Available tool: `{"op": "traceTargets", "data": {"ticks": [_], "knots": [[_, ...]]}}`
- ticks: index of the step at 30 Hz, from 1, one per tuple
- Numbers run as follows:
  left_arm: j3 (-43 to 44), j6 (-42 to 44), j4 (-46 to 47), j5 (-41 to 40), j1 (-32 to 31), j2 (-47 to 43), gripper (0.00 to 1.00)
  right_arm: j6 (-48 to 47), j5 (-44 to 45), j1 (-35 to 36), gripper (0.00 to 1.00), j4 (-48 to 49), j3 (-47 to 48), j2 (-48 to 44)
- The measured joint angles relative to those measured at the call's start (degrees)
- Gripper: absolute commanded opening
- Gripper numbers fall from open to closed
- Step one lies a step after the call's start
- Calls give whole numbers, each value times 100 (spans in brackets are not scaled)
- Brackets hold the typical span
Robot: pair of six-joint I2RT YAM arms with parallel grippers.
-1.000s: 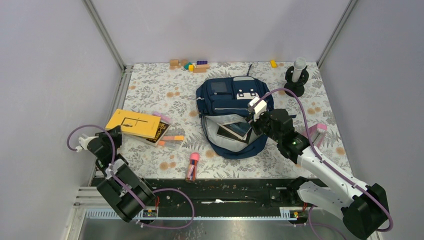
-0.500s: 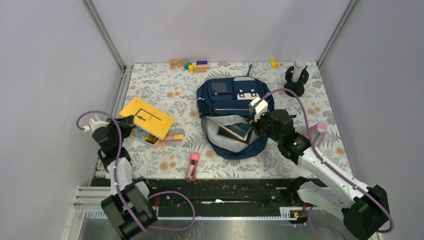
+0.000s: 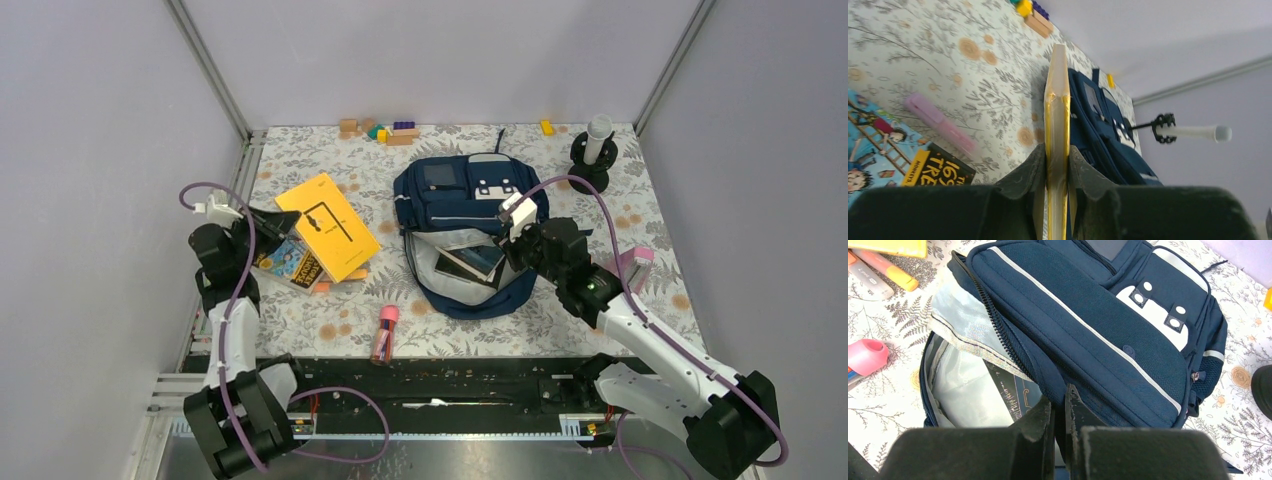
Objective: Pack the student bag
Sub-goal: Place the book in the student bag.
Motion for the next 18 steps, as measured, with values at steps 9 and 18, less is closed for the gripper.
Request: {"op": "traceTargets", "data": {"ticks": [9,18], "knots": [[286,732,-929,761,-942,-7,0,133,157,-2,0,-415,286,-20],[619,1211,-1703,1200,-2009,2,0,151,321,-2,0,-1014,748,-22]]}}
